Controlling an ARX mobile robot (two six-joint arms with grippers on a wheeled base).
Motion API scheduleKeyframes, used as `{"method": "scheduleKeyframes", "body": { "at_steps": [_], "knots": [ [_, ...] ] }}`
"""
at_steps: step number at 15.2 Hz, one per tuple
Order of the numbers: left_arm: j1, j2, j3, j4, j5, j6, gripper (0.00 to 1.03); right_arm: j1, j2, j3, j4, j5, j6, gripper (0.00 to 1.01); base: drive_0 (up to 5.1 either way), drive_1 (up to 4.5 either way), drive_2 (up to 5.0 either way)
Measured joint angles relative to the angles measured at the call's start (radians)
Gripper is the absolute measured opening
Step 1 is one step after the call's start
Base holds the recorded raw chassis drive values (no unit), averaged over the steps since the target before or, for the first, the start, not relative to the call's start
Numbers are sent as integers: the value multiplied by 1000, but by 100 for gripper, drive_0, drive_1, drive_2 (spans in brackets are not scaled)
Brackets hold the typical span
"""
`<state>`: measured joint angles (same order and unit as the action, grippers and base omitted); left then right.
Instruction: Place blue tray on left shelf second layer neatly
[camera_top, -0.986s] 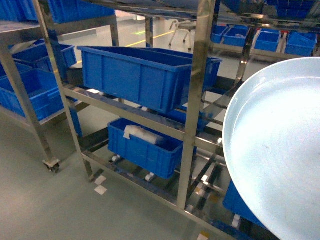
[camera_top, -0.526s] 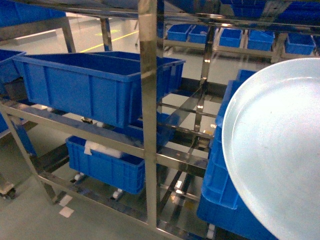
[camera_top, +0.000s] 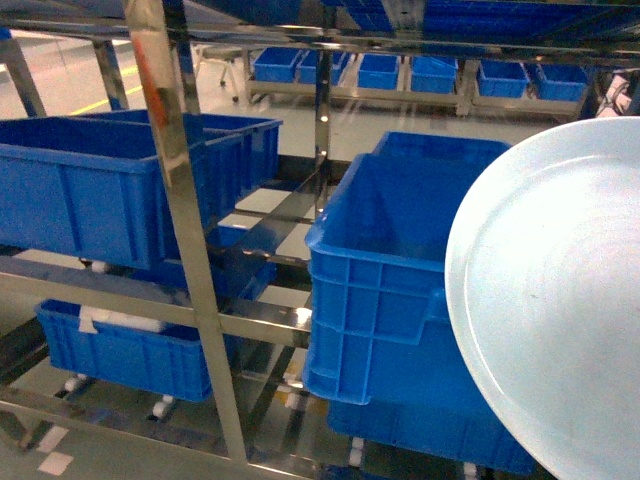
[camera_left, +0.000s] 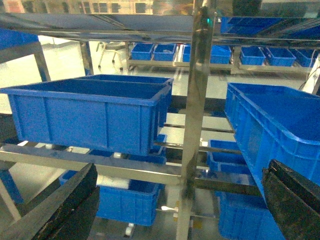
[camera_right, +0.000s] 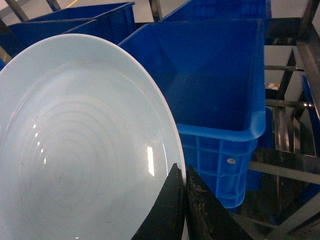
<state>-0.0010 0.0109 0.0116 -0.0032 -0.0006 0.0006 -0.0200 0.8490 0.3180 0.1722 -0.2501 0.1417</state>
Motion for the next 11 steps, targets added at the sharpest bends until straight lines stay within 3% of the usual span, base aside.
{"method": "scheduleKeyframes", "body": {
  "at_steps": [6,11],
  "knots": [
    [0,0,0,0,0,0,98,0,0,0,0,0,0,2,-137,-137,-137],
    [-1,0,0,0,0,0,98,0,-1,0,-1,0,0,2,27,390,-335]
  ]
}}
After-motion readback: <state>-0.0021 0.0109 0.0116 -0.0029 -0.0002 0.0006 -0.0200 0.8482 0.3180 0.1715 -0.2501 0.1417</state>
